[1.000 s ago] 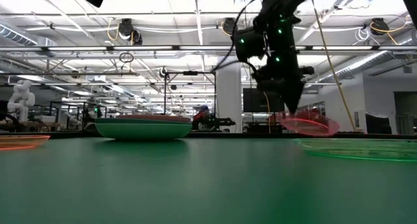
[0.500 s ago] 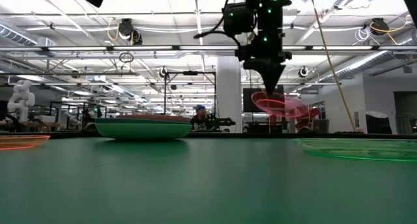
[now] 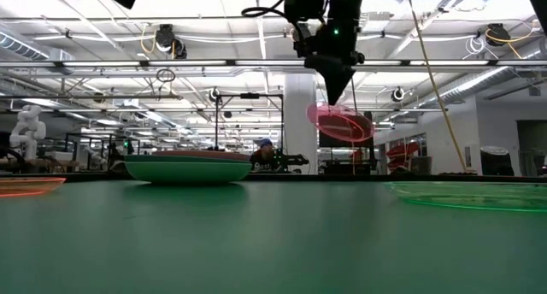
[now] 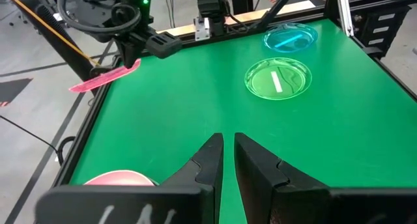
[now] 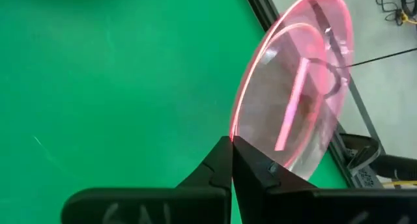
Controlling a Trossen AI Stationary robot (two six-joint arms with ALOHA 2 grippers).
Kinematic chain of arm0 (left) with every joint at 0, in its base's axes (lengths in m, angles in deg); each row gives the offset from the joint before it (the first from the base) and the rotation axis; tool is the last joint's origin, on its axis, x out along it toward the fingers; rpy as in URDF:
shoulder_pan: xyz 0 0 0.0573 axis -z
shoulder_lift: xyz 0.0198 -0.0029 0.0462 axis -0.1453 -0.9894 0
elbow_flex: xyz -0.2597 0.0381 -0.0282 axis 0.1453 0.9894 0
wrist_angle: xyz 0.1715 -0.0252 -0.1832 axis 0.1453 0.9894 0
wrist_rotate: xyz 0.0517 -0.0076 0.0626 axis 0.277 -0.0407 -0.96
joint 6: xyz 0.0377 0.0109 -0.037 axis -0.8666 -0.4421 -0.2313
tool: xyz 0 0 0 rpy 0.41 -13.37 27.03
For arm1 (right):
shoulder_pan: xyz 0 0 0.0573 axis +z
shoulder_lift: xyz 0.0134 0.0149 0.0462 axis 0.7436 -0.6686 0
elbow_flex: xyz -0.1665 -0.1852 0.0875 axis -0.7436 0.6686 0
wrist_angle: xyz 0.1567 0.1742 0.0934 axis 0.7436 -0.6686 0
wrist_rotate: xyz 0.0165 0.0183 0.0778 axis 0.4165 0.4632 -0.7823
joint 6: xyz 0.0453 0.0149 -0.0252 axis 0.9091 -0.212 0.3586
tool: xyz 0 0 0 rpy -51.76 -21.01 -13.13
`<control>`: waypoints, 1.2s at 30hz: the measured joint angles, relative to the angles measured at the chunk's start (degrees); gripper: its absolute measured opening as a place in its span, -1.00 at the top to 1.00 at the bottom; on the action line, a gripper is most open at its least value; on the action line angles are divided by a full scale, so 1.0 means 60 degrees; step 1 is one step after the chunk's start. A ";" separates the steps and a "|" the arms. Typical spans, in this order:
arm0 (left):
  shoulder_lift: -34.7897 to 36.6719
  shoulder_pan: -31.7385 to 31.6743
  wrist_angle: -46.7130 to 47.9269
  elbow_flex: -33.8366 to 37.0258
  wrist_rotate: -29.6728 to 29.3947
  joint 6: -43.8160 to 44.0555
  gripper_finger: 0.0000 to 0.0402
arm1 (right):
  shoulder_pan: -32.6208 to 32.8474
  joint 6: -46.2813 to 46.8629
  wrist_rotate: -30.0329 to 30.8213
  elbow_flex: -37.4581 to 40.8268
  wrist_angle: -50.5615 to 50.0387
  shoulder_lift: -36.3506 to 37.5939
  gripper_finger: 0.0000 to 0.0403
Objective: Stack plastic plates
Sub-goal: Stack the pink plate on top of the dark pink plate
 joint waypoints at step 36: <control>0.0000 0.0003 -0.0160 0.0001 -0.0007 -0.0238 0.77 | 0.0255 -0.5043 -0.0014 -0.4709 0.0446 -0.3336 1.00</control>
